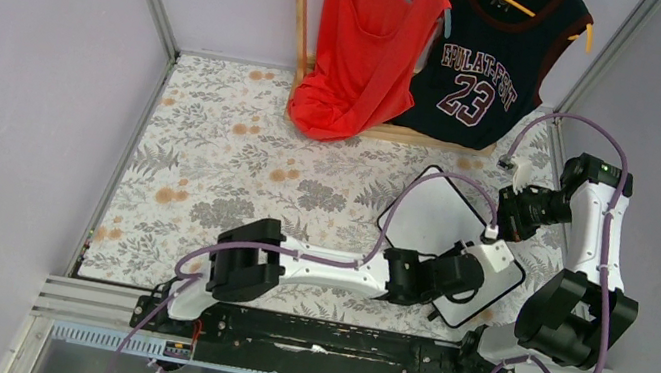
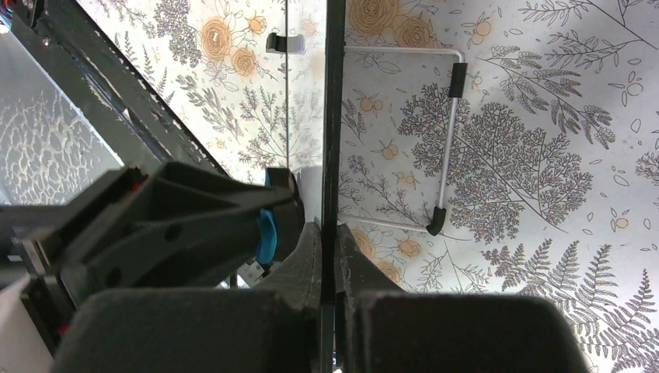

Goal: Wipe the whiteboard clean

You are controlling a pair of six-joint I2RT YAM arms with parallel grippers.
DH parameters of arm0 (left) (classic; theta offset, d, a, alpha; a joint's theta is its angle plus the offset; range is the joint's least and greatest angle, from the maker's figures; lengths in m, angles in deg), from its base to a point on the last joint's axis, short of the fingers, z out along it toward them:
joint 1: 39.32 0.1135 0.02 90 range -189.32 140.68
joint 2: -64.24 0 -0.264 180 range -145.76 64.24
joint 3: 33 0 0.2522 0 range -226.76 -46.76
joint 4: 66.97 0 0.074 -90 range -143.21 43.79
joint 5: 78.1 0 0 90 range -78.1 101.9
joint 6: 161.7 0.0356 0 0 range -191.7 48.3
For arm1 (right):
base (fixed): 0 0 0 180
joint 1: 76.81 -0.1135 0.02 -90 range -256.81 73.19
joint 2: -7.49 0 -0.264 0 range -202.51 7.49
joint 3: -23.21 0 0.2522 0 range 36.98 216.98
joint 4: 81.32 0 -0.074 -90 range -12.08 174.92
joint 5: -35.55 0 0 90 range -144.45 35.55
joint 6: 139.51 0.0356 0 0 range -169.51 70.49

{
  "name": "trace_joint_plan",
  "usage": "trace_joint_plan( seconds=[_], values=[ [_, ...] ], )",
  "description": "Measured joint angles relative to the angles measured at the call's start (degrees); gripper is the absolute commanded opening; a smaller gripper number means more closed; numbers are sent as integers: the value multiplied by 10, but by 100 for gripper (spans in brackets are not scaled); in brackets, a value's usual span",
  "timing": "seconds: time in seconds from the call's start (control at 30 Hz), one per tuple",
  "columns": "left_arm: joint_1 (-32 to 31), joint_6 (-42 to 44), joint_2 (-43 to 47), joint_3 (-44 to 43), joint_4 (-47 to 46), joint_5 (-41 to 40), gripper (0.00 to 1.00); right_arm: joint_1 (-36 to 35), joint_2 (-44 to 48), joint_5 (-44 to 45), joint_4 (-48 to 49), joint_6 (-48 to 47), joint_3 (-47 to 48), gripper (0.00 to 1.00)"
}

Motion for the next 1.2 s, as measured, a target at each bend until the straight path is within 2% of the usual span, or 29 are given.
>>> trace_joint_plan(
  seconds=[0.43,0.77,0.8,0.9,0.97,1.07,1.2],
  values=[
    [25,-2,33,40,2,-41,1,-1,0,-5,-4,4,0,0],
    [52,-37,165,85,43,-50,11,-1,-1,-5,-8,4,1,0],
    [52,-41,182,89,45,-50,11,-1,-1,-5,-8,4,2,3],
    [52,-52,225,102,47,-55,13,-1,-4,-5,-10,5,3,24],
    [54,-59,245,115,50,-59,13,-2,-6,-3,-12,3,4,34],
    [60,-66,263,146,51,-62,14,-7,-15,22,-17,-2,-1,44],
    [74,-76,271,185,56,-64,14,-9,-24,34,-17,-3,-3,51]
  ],
)
